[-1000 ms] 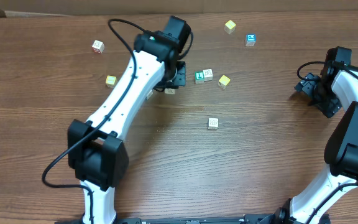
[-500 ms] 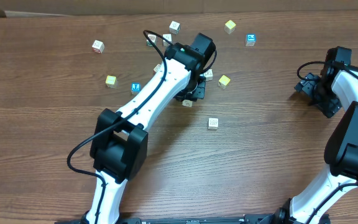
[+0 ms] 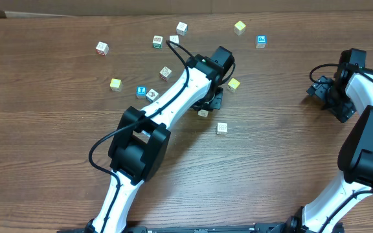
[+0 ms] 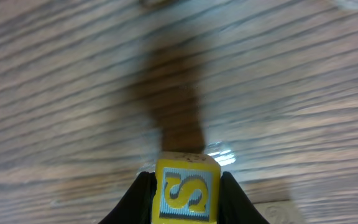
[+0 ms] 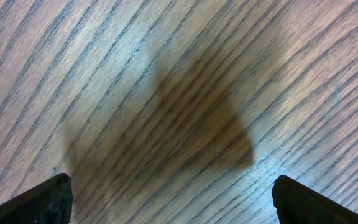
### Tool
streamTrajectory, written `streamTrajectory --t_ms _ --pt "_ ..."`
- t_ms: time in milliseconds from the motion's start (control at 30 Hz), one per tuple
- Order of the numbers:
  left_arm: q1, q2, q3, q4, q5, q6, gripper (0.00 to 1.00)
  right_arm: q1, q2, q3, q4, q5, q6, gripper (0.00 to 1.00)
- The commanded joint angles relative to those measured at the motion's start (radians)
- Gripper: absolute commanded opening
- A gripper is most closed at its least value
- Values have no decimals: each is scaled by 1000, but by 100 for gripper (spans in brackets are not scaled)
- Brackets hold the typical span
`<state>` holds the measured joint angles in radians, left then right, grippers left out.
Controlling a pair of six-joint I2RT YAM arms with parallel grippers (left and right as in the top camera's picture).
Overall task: Form a circle
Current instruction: 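Move the S block rightward toward the pretzel block near the front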
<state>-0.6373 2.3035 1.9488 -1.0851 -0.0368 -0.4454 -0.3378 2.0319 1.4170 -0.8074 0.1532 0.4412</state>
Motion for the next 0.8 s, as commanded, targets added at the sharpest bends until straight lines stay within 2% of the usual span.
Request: streamTrajectory --t_ms 0,367,467,700,767 --pt "-18 10 -1 32 4 4 16 1 -27 -4 3 3 3 100" --pt "-50 14 -3 10 5 4 20 1 -27 -4 3 3 3 100" --pt "-58 14 -3 -10 4 4 26 1 -27 -4 3 3 3 100" --pt "-60 14 -3 -14 4 4 47 1 -27 -4 3 3 3 100" --pt "-60 14 -4 -14 4 4 48 1 -27 -4 3 3 3 100"
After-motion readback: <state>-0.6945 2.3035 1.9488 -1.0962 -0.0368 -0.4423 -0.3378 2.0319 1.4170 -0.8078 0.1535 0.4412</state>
